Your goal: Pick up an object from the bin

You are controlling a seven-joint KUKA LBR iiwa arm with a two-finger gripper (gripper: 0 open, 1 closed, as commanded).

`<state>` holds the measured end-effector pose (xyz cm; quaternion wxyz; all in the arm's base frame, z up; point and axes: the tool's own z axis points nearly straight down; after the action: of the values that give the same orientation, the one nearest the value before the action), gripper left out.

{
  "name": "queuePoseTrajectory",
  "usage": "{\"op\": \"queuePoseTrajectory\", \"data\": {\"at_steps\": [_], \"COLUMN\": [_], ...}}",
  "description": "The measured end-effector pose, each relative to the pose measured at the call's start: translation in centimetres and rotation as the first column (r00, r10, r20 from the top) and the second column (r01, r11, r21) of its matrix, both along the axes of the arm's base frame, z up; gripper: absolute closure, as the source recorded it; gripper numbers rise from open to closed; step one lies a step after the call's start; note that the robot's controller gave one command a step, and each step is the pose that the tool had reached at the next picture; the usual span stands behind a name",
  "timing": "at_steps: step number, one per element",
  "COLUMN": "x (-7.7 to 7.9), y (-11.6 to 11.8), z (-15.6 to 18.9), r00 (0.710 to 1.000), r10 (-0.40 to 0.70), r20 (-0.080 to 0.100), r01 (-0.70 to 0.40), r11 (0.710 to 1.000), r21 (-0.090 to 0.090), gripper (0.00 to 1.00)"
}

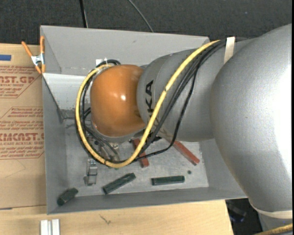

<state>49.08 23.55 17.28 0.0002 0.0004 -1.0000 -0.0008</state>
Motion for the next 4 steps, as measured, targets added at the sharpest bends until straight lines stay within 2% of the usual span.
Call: {"op": "queuePoseTrajectory", "data": {"at_steps": [1,2,3,4], "x": [0.0,-0.4,-0.1,-0.7], "y": [0.0,-5.2,-7.5,-10.1], "z": [0.0,-3.1,-4.7,-10.3], "r00": [1.0,0.997,0.983,0.895], "r10": [0.0,0.077,0.182,0.447], "r20": [0.0,0.003,-0.001,-0.001], "r01": [0.0,-0.077,-0.182,-0.447], "r11": [1.0,0.997,0.983,0.895], "r21": [0.0,0.0,-0.005,0.0], "gripper": [0.0,0.0,0.0,1.0]}}
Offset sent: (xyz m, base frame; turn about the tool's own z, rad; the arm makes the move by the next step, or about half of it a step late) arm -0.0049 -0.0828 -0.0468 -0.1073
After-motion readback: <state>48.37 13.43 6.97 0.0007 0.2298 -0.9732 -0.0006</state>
